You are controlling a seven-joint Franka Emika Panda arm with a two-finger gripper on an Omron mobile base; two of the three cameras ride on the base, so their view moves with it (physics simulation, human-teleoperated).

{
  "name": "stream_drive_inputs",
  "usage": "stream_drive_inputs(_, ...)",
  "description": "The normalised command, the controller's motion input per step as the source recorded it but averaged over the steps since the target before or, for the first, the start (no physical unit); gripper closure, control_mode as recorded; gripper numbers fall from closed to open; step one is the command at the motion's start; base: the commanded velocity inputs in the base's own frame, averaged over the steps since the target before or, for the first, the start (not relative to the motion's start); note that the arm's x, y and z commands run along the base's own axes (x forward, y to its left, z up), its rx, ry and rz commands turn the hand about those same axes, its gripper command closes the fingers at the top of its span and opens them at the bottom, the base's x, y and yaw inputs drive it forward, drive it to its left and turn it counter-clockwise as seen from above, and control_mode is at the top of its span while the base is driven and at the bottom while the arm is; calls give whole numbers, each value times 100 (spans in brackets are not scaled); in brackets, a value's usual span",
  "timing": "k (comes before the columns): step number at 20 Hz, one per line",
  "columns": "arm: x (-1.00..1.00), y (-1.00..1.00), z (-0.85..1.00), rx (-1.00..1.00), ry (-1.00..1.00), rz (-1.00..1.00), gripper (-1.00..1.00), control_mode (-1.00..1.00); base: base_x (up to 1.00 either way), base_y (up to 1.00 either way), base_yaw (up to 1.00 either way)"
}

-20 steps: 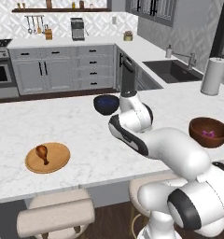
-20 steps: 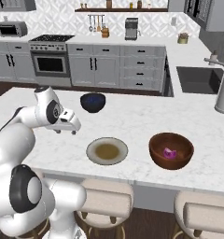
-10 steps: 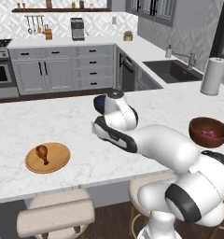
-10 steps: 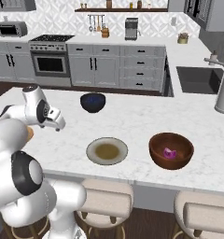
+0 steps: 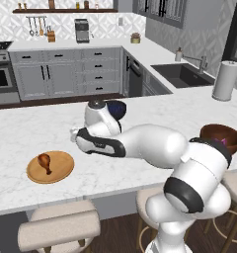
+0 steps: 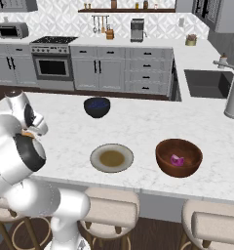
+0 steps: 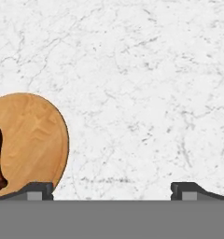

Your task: Pick the chicken drumstick and onion from their plates and place them in the bowl. Then put the bowl in the fridge.

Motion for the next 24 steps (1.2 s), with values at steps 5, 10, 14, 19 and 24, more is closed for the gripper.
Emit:
stream_drive_inputs(5, -10, 100, 0, 2, 0, 0, -100, -100, 0, 0, 0)
stream_drive_inputs(10, -1, 92, 0, 3, 4, 5, -100, -100, 0, 0, 0)
stream_drive_inputs(14, 0, 74, 0, 0, 13, 14, -100, -100, 0, 0, 0)
stream_drive_inputs(19, 23, 39, -35, -3, 16, 12, -100, -100, 0, 0, 0)
stream_drive_inputs(24, 23, 14, -56, -9, 5, 13, -100, -100, 0, 0, 0)
